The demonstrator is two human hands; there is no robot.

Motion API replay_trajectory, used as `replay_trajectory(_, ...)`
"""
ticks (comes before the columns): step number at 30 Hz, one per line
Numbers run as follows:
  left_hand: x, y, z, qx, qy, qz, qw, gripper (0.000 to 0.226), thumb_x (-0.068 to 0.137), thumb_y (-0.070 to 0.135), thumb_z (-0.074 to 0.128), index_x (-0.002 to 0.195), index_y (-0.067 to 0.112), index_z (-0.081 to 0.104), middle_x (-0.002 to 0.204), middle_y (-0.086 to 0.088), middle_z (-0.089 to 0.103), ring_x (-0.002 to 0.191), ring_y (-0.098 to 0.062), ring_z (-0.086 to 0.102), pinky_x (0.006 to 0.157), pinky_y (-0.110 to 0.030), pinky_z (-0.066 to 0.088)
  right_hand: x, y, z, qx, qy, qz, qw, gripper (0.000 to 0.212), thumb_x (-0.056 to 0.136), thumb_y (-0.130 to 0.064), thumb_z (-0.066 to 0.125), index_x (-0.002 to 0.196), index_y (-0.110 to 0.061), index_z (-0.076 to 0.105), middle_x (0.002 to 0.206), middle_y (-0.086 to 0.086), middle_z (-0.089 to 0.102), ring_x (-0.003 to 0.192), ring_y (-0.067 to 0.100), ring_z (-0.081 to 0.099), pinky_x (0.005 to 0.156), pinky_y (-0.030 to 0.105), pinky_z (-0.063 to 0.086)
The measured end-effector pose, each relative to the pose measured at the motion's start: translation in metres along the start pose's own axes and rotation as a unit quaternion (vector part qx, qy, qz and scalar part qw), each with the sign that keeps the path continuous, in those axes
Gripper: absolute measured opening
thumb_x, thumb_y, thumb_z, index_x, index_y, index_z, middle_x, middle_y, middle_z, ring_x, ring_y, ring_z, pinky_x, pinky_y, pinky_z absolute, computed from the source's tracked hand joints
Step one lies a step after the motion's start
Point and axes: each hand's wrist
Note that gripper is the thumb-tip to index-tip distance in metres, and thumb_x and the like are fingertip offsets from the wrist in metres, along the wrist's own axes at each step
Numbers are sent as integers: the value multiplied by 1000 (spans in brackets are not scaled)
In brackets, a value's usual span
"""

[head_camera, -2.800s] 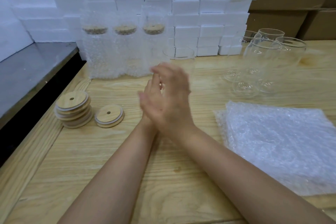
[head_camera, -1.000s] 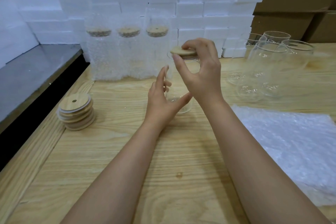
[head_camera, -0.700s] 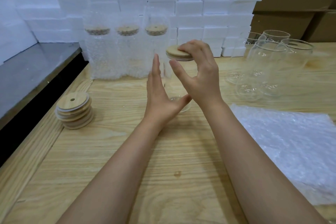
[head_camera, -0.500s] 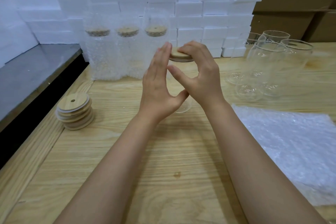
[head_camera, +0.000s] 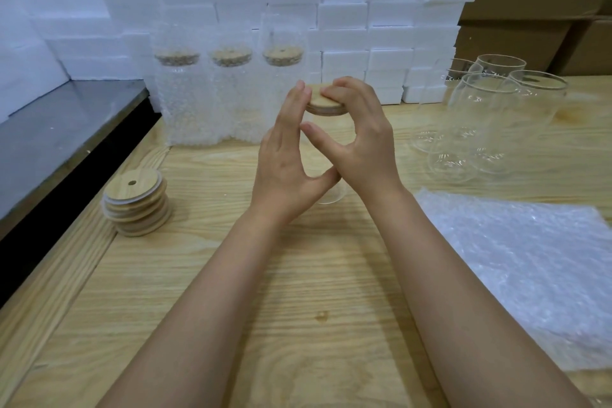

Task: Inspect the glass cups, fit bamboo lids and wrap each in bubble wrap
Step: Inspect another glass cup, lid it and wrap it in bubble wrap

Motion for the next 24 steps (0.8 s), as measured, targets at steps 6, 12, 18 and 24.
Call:
replay_trajectory(6,-21,-12,8,-85,-98,-186,974,127,70,36,83,144,48,-20,159,-5,15,131,3,35,107,-36,41,11,-16,-12,-17,-58,69,996,52,93,-40,55,136,-12,49,145,6,44,143,23,25,117,36,19)
replay_trajectory(12,-22,-21,11,-94,-104,-228,963,117,73,36,81,147,47,-8,150,0,38,130,-5,42,108,-31,37,33,-15,-71,-207,-114,159,959,31,96,-39,52,98,-11,66,99,4,63,96,23,55,78,29,38)
replay_trajectory(18,-21,-23,10,-120,-121,-251,953,111,78,32,78,147,49,-7,154,-4,34,137,-5,35,114,-36,31,11,47,-150,-562,-436,303,635,25,89,-9,46,66,-17,40,82,5,50,90,31,56,90,38,49)
replay_trajectory(24,-21,-20,7,-124,-121,-267,948,109,78,34,78,146,52,-4,150,-5,39,135,-3,36,113,-39,33,-24,95,-184,-589,-455,352,568,14,89,-7,41,78,-15,44,83,4,48,91,27,57,93,36,50)
Point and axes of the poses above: each hand's wrist, its own x-axis towards the middle knuckle, its own z-axis out of the palm, y = z × x
